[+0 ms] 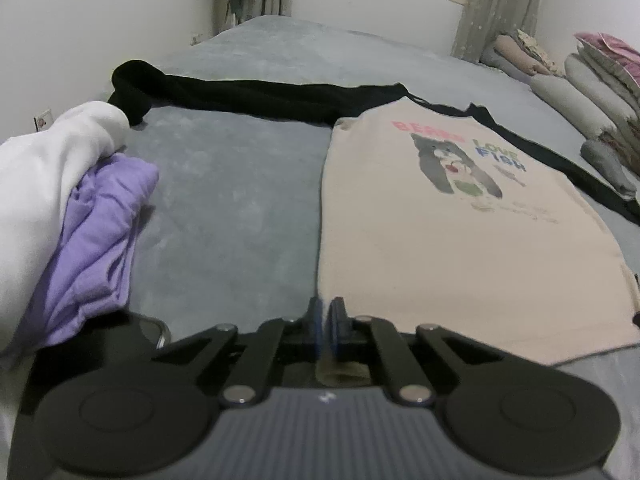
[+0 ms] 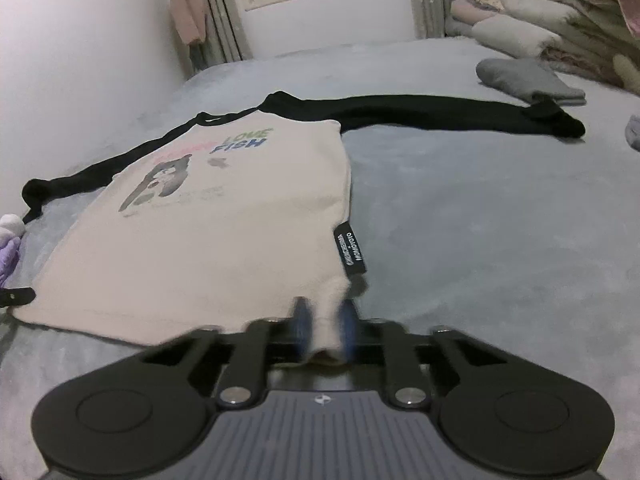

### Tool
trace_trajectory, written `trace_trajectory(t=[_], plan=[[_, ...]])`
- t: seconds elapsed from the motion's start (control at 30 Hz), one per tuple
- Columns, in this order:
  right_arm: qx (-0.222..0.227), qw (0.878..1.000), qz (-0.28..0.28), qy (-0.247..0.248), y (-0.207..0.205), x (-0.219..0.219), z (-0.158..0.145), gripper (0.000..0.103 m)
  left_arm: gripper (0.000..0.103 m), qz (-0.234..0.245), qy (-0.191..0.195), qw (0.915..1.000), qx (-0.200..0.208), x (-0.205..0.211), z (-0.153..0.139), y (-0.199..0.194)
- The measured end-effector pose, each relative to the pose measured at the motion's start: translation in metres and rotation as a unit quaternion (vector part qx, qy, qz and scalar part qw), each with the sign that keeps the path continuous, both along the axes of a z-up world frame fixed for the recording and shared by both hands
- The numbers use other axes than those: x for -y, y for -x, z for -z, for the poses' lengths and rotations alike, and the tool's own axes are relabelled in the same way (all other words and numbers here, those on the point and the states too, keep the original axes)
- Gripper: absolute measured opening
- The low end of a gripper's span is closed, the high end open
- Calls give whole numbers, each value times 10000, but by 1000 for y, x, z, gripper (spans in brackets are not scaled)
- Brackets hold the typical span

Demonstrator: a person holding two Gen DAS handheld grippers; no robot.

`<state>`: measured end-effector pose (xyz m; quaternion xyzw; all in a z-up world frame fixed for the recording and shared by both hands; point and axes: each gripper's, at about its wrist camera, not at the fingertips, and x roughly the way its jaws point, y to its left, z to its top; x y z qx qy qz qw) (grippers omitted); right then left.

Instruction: Fold clothes

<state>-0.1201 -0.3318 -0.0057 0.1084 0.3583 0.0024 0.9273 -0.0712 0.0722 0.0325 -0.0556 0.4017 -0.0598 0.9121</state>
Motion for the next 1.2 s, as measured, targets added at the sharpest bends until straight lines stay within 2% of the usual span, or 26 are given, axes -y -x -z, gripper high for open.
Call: trace_trajectory(t=[0.1,0.2,0.3,0.43,0.5,0.63,0.7,0.77,0.8,0.83,0.93,1.0,1.07,1.1,1.13,1.2], plan=[[-30,9998,24,-202,7,9,-10,9,3,-112,437,9989,101,-13,-16,4],[187,9992,-3,-344,23,15,-32,8,3,-60,555,9983,183,-19,-27,12],[287,9984,-43,-494,36,16,-43,8,3,-30,448,9989,93,-17,-24,15],[-181,9983,-31,-557,31,16,-14,8,3,-20,249,9997,-18,-17,-18,11],[-152,9966,45,-803,32,24,-11,8,3,7,127,9999,28,-17,-18,11],[-102,9981,-262,-557,29,18,-18,10,6,18,-161,9998,81,-13,-16,3],[-121,9988,-354,-302,24,13,-17,14,7,-2,-274,9995,145,-13,-17,0],[-63,9992,-385,-104,22,12,-16,34,17,-85,-230,9993,272,-17,-22,-5],[-24,9994,-344,-68,20,14,-16,37,24,-116,-176,9993,302,-18,-24,-8],[17,9997,-238,-90,19,18,-17,38,28,-147,-123,9993,332,-20,-26,-10],[50,9997,203,-118,8,28,-24,38,30,-282,90,9990,327,-29,-29,-23],[86,9995,307,-16,-4,26,-34,38,32,-452,257,9981,338,-41,-35,-33],[110,9997,220,91,-17,16,-48,39,35,-673,325,9962,458,-56,-48,-44],[143,9997,124,141,-25,7,-55,40,40,-694,293,9959,504,-62,-57,-53],[192,9996,6,188,-33,-4,-63,44,46,-680,225,9960,533,-68,-66,-63],[317,9989,-250,244,-50,-28,-78,52,51,-651,90,9961,592,-81,-84,-83]])
